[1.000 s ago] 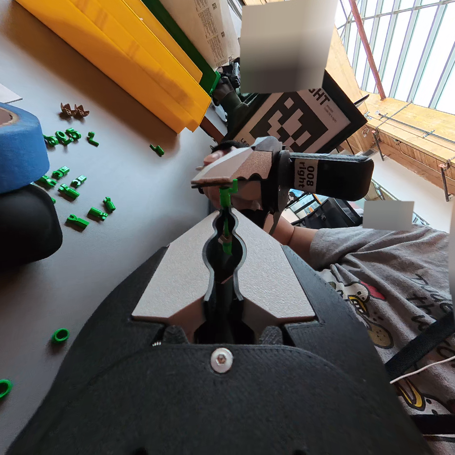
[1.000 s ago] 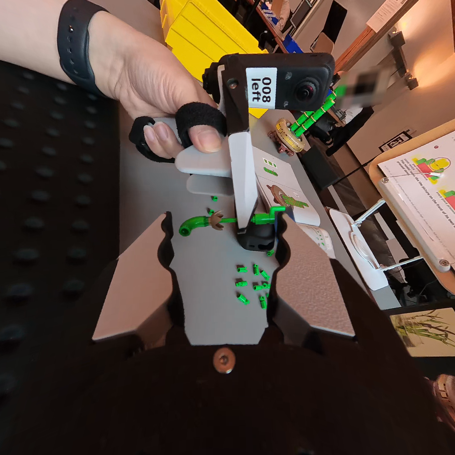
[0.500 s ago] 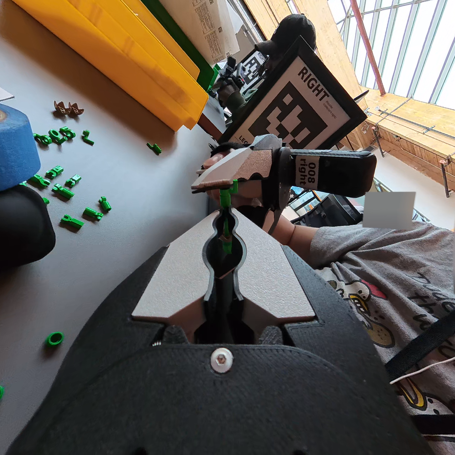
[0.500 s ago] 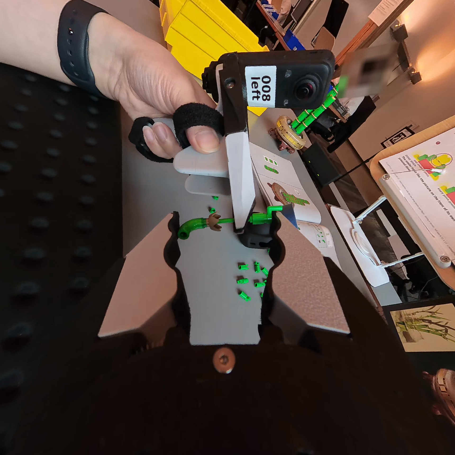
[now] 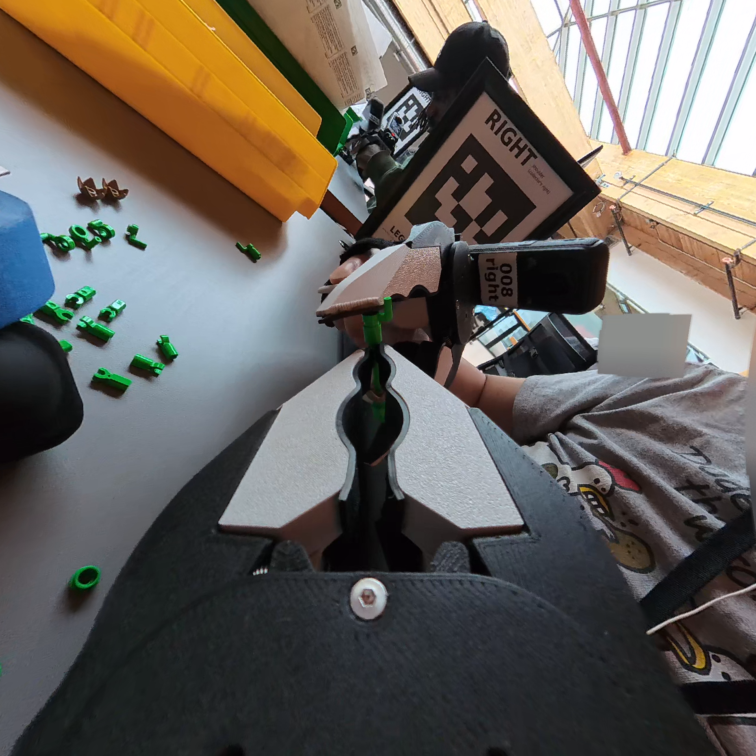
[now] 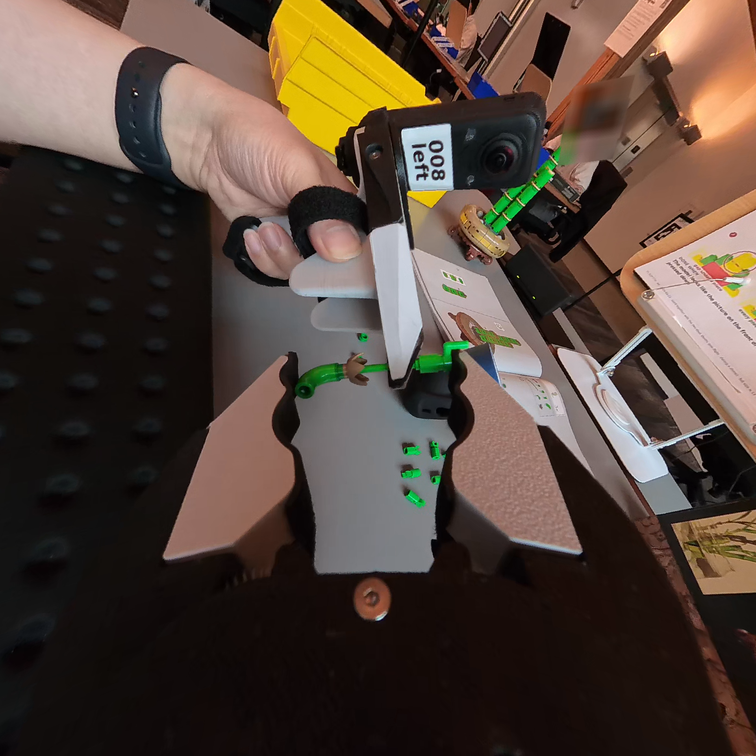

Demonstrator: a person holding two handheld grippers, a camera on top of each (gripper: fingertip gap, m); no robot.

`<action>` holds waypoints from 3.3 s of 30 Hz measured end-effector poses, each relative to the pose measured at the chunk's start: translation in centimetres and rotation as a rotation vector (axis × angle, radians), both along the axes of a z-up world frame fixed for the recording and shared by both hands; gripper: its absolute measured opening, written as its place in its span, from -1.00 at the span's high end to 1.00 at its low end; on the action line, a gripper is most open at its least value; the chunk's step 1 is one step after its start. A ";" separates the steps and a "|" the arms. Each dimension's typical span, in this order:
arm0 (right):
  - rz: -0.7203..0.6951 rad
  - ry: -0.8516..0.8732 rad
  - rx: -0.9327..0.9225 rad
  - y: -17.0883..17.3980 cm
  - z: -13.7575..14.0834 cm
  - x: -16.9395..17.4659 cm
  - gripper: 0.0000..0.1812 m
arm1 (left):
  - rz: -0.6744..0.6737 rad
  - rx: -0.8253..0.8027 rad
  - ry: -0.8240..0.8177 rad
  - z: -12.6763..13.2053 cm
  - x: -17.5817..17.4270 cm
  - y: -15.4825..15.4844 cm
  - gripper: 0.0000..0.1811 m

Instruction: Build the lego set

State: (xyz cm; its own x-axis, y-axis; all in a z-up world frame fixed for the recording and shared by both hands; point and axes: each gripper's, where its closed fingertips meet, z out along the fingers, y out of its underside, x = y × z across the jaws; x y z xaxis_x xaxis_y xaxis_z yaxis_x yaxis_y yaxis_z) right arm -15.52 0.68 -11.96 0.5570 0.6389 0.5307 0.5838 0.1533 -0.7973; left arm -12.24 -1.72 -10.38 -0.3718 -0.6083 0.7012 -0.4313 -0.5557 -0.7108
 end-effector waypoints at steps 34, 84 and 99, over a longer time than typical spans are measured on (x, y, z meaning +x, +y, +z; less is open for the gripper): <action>0.010 0.013 -0.007 -0.4 0.2 0.4 0.22 | -0.011 0.040 0.005 -0.2 0.1 -0.4 1.00; -0.140 -0.256 0.474 -0.9 4.0 -0.4 0.00 | -0.003 0.521 -0.293 2.4 -0.3 -3.0 1.00; -0.116 -0.101 0.192 0.4 1.5 0.1 0.15 | 0.015 0.205 -0.063 0.3 0.5 -1.1 1.00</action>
